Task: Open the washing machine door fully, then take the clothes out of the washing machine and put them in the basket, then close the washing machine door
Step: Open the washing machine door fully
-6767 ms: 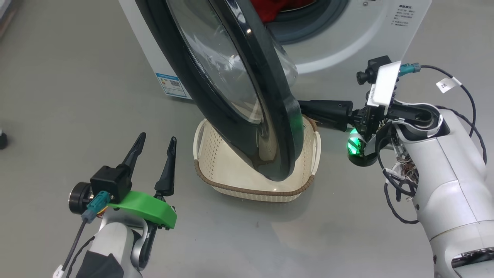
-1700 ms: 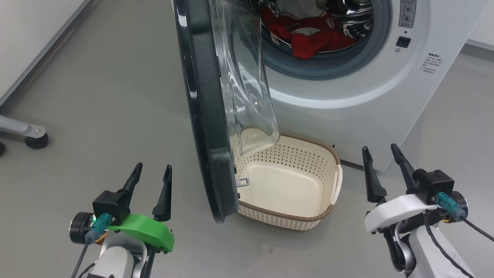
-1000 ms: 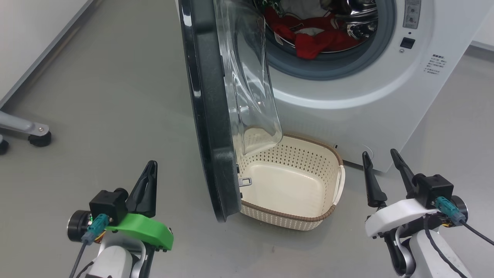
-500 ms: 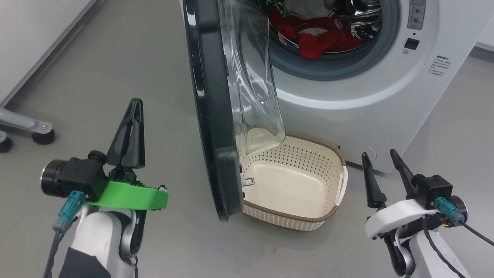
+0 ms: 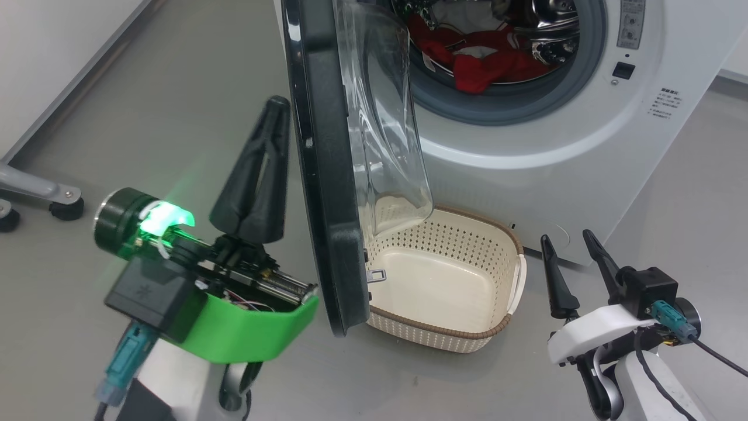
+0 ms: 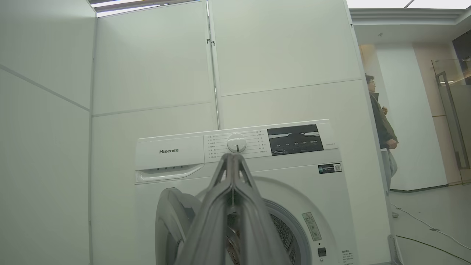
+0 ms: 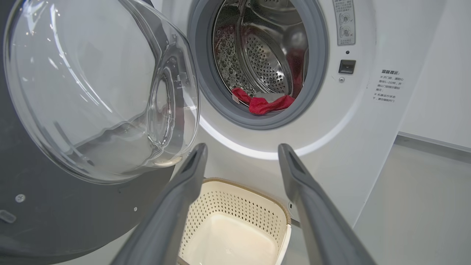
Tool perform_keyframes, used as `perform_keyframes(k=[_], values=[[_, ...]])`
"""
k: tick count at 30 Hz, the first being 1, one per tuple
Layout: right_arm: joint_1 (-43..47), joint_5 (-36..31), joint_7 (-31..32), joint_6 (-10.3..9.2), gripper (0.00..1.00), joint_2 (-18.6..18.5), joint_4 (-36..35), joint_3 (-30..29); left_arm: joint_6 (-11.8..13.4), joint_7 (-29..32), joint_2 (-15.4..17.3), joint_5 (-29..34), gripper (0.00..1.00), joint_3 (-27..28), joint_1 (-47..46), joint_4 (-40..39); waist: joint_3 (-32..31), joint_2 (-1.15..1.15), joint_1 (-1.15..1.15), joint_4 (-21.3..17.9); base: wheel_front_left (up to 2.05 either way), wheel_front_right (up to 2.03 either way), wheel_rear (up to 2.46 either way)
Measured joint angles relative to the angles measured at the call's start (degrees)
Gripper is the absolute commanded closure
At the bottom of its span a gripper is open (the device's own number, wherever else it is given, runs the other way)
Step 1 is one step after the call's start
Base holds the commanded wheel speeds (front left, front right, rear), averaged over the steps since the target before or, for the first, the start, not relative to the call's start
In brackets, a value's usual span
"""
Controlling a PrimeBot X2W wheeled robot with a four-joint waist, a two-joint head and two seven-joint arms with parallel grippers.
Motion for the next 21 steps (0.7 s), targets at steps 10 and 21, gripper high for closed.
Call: perform_keyframes(k=[10,21], values=[[0.07,-0.43,0.0,0.31,0.0,0.27,0.43,-0.16,-1.86,2.81,0.59,-4.67,1.0,-11.7,5.31,2.1,-0.46,0.0,0.0,-0.79,0.0,0.0,0.0],[0.21,-0.69,0.05,0.81,0.0,0.41,0.87,-0.62,-2.27,10.77,2.1,-8.68,1.0,-15.43,9.23,10.02,-0.34,0.0,0.0,-1.76,0.0,0.0,0.0]])
